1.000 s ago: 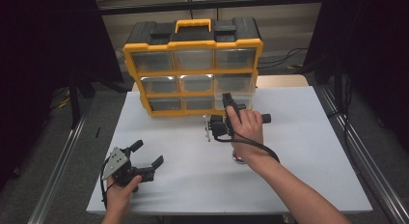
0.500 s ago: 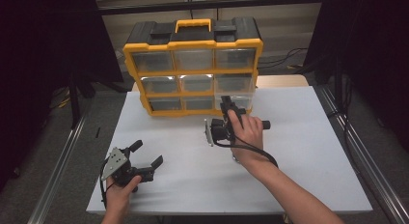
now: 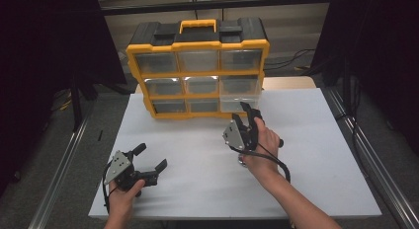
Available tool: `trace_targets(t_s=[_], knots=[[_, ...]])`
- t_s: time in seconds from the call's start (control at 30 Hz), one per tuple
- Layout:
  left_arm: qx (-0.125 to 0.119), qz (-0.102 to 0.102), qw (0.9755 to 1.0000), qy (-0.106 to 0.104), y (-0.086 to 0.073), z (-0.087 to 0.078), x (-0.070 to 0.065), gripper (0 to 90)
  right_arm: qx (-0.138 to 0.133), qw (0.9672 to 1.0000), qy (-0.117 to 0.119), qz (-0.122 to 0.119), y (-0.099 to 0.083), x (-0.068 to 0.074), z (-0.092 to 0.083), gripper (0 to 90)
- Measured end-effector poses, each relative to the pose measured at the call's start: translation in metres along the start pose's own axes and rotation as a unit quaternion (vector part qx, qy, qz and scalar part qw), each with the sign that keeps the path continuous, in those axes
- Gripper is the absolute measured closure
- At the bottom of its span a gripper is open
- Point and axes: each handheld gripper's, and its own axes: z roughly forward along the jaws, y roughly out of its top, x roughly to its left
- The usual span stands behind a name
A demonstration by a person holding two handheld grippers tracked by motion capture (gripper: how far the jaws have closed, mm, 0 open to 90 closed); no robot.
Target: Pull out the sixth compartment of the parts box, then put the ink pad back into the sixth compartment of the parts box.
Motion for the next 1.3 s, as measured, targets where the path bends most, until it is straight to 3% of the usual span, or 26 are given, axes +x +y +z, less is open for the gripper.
trace_targets(t_s=[0.1,0.2,0.23,0.3,0.37,0.4,0.53,0.7,1.0,1.1,1.23,1.3], knots=[[-0.002,-0.003,1.0,0.0,0.0,0.0,0.0,2.2,-0.003,0.9991,0.004,0.042,-0.007,0.001,-0.004,45.9],[-0.002,-0.001,1.0,0.003,0.0,0.001,0.0,2.2,-0.003,0.998,0.006,0.063,-0.013,0.003,-0.007,45.1],[0.009,0.015,0.9998,0.0,0.0,-0.001,0.002,2.2,-0.003,0.9974,0.006,0.072,-0.014,0.004,-0.008,44.3],[0.0,0.002,1.0,0.002,0.0,0.0,0.0,2.2,0.0,0.9964,0.005,0.085,-0.017,0.004,-0.009,42.4],[0.003,0.006,1.0,0.005,0.0,-0.001,0.0,2.2,0.0,0.9942,0.006,0.107,-0.021,0.005,-0.01,39.4],[0.002,0.004,1.0,0.005,0.0,-0.001,-0.001,2.2,0.0,0.9942,0.006,0.107,-0.021,0.005,-0.01,39.4],[-0.004,-0.006,1.0,0.003,0.0,-0.001,-0.001,2.2,0.003,0.989,0.005,0.148,-0.026,0.007,-0.013,35.5],[-0.001,-0.004,1.0,0.002,0.0,-0.001,-0.002,2.2,0.003,0.9823,0.006,0.187,-0.031,0.007,-0.016,31.6],[0.003,0.005,1.0,0.005,0.0,-0.001,-0.001,2.2,0.02,0.9619,0.034,0.271,-0.046,0.007,-0.017,24.9],[0.001,-0.001,1.0,0.005,0.0,-0.001,-0.002,2.2,0.025,0.9567,0.038,0.288,-0.051,0.006,-0.018,23.6],[-0.004,-0.008,1.0,0.001,-0.001,0.001,-0.002,2.2,0.028,0.9452,0.054,0.321,-0.058,0.004,-0.019,21.0],[0.002,-0.001,1.0,0.001,-0.001,0.0,-0.001,2.2,0.03,0.9385,0.065,0.338,-0.061,0.004,-0.019,18.5]])
